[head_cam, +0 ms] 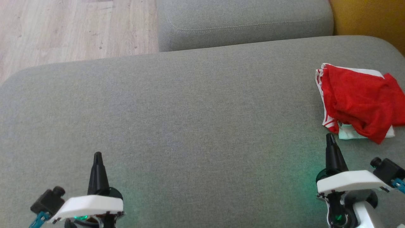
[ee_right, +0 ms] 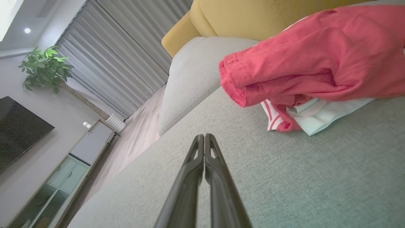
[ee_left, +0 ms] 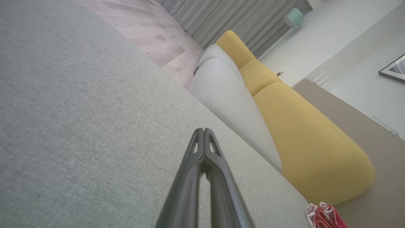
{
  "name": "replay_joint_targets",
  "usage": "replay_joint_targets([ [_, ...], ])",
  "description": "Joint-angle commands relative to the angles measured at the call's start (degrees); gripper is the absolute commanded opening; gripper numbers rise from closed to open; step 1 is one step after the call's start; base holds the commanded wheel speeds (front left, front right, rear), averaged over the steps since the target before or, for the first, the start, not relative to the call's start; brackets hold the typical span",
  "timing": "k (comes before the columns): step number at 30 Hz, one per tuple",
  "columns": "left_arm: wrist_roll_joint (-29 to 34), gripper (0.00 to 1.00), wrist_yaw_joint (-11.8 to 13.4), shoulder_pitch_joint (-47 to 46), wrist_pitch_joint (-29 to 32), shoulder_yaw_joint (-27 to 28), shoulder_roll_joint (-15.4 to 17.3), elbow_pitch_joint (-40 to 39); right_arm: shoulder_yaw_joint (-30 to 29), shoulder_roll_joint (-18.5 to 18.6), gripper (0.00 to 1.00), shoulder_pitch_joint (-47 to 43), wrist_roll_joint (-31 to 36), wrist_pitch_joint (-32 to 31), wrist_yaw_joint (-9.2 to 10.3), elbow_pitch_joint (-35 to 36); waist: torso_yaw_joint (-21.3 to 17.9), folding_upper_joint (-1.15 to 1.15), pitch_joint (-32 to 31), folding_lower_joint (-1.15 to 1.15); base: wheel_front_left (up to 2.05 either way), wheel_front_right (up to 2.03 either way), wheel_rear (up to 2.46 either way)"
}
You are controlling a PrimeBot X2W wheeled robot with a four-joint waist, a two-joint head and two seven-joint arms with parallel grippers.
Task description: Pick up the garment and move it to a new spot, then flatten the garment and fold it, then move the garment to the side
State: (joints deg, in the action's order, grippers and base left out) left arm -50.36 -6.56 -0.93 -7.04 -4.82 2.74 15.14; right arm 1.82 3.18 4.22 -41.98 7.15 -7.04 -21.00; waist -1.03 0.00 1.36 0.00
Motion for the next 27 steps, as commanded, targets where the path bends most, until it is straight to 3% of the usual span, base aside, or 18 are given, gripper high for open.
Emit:
replay_joint_targets([
  [1, -1.4, 0.0, -0.3, -3.2, 0.5, 1.7, 0.5, -1.6, 0.1, 0.7, 0.0, 2.4, -1.8, -0.3, -0.19, 2.3, 0.0, 0.0, 0.0, 0.0, 0.0, 0.0, 0.0],
  [27, -15.1, 0.0, -0.5, -3.8, 4.6, 4.6, 0.6, -1.4, -2.2, 0.7, 0.0, 2.2, -18.4, -4.3, -0.28, 3.9, 0.4, 0.0, -0.4, 0.0, 0.0, 0.0, 0.0],
])
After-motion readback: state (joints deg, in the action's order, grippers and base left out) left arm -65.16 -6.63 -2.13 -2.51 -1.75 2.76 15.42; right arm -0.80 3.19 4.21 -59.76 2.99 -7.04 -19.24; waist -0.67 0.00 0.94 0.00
